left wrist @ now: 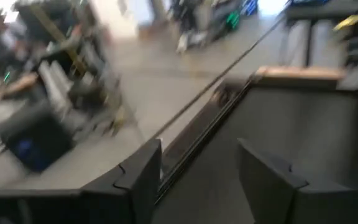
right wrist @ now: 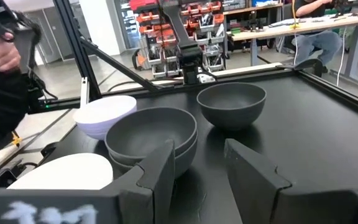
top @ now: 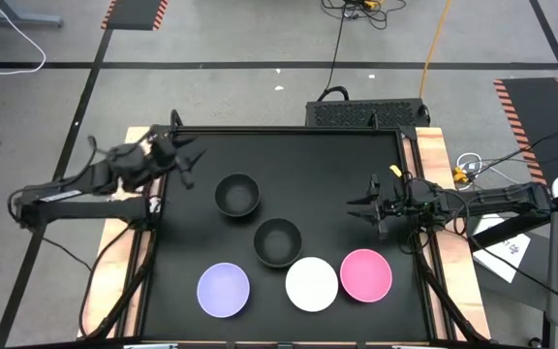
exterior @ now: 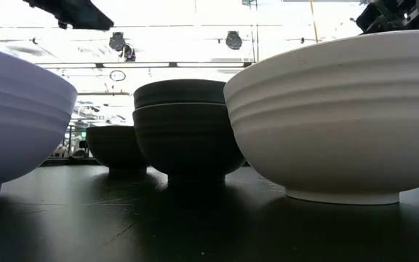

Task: Nest bowls inside each other
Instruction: Stack the top black bowl on top of the black bowl

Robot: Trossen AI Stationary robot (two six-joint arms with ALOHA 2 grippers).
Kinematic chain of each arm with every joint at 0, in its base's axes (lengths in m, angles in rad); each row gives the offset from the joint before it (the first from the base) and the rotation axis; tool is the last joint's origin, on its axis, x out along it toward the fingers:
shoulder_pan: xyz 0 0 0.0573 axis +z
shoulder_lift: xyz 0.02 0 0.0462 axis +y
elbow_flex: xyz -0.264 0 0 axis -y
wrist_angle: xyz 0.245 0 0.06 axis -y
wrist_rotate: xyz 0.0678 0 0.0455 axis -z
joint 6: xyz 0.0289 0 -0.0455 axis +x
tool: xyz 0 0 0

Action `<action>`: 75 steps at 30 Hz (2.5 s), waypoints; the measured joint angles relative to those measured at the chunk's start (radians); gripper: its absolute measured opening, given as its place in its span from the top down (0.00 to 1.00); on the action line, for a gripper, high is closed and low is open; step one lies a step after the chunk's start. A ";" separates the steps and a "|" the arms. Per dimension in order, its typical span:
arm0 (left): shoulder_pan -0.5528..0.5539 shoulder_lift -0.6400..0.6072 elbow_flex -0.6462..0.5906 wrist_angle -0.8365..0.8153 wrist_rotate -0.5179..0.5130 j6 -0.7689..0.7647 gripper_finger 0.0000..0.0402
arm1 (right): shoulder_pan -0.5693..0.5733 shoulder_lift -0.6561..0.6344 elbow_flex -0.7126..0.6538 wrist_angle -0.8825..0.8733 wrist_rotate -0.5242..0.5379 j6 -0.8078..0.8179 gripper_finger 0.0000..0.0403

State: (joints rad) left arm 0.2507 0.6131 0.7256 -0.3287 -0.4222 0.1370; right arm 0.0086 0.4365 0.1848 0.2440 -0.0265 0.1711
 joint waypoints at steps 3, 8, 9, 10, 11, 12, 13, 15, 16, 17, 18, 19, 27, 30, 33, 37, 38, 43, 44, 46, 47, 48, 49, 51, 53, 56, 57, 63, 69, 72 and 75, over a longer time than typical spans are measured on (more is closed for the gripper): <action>0.099 0.112 0.043 -0.054 0.032 -0.032 0.41 | 0.001 -0.009 0.000 -0.019 -0.003 0.001 0.67; 0.258 0.262 0.096 -0.132 0.152 -0.080 0.35 | 0.023 -0.020 0.000 -0.045 -0.005 0.011 0.67; 0.285 0.290 0.104 -0.151 0.183 -0.080 0.35 | 0.031 -0.021 0.000 -0.046 -0.005 0.011 0.67; 0.307 0.318 0.110 -0.174 0.211 -0.081 0.35 | 0.037 -0.021 0.000 -0.046 -0.005 0.015 0.67; 0.325 0.345 0.116 -0.191 0.236 -0.085 0.35 | 0.043 -0.023 0.000 -0.047 -0.005 0.017 0.67; 0.340 0.370 0.121 -0.203 0.257 -0.087 0.35 | 0.049 -0.024 0.000 -0.050 -0.005 0.018 0.67; 0.353 0.393 0.127 -0.218 0.279 -0.087 0.36 | 0.054 -0.024 0.000 -0.053 -0.005 0.019 0.67; 0.374 0.430 0.133 -0.244 0.318 -0.086 0.36 | 0.062 -0.024 0.000 -0.061 -0.005 0.019 0.67; 0.380 0.449 0.134 -0.259 0.335 -0.084 0.35 | 0.065 -0.024 0.000 -0.064 -0.005 0.019 0.67; 0.383 0.465 0.135 -0.271 0.347 -0.081 0.35 | 0.067 -0.024 0.000 -0.064 -0.004 0.019 0.67; 0.384 0.479 0.136 -0.279 0.356 -0.077 0.35 | 0.067 -0.024 0.000 -0.064 -0.005 0.019 0.67; 0.384 0.489 0.136 -0.287 0.369 -0.075 0.35 | 0.067 -0.024 0.000 -0.064 -0.005 0.019 0.67; 0.370 0.537 0.138 -0.377 0.450 -0.097 0.35 | 0.066 -0.024 0.000 -0.076 -0.004 0.026 0.67; 0.349 0.544 0.138 -0.420 0.455 -0.119 0.35 | 0.066 -0.024 0.000 -0.085 -0.004 0.027 0.67; 0.324 0.547 0.138 -0.455 0.484 -0.133 0.35 | 0.066 -0.024 0.000 -0.095 -0.004 0.027 0.67; 0.297 0.546 0.138 -0.468 0.484 -0.163 0.35 | 0.066 -0.024 0.000 -0.097 -0.004 0.027 0.67; 0.292 0.546 0.138 -0.470 0.484 -0.172 0.34 | 0.066 -0.024 0.000 -0.097 -0.004 0.027 0.67; 0.252 0.566 0.138 -0.478 0.485 -0.213 0.35 | 0.066 -0.024 0.000 -0.097 -0.004 0.027 0.67; 0.242 0.571 0.138 -0.478 0.485 -0.221 0.35 | 0.066 -0.024 0.000 -0.097 -0.004 0.027 0.67; 0.218 0.589 0.138 -0.477 0.485 -0.237 0.35 | 0.066 -0.024 0.000 -0.097 -0.004 0.029 0.67; 0.206 0.602 0.138 -0.477 0.485 -0.241 0.35 | 0.066 -0.024 0.000 -0.098 -0.004 0.032 0.67; 0.196 0.617 0.138 -0.478 0.485 -0.243 0.35 | 0.066 -0.024 0.000 -0.098 -0.004 0.036 0.67; 0.188 0.628 0.138 -0.477 0.484 -0.243 0.35 | 0.066 -0.024 0.000 -0.098 -0.004 0.038 0.67; 0.176 0.645 0.138 -0.476 0.481 -0.246 0.36 | 0.066 -0.024 0.000 -0.099 -0.004 0.039 0.67; 0.168 0.665 0.138 -0.476 0.480 -0.252 0.36 | 0.066 -0.024 0.000 -0.100 -0.004 0.042 0.67; 0.155 0.690 0.138 -0.471 0.475 -0.252 0.36 | 0.066 -0.024 0.000 -0.106 -0.004 0.048 0.67; 0.152 0.697 0.138 -0.464 0.474 -0.253 0.36 | 0.066 -0.024 0.000 -0.110 -0.004 0.049 0.67; 0.146 0.708 0.138 -0.400 0.470 -0.252 0.36 | 0.066 -0.024 0.000 -0.130 -0.005 0.053 0.67; 0.147 0.708 0.138 -0.399 0.450 -0.251 0.36 | 0.066 -0.024 0.000 -0.133 -0.020 0.053 0.67; 0.150 0.708 0.138 -0.399 0.446 -0.251 0.36 | 0.066 -0.024 0.000 -0.133 -0.028 0.053 0.67; 0.159 0.708 0.138 -0.400 0.446 -0.252 0.36 | 0.066 -0.024 0.000 -0.133 -0.028 0.053 0.67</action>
State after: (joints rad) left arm 0.4099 1.3212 0.8631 -0.7284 0.0242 -0.1150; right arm 0.0750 0.4122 0.1848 0.1112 -0.0544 0.2245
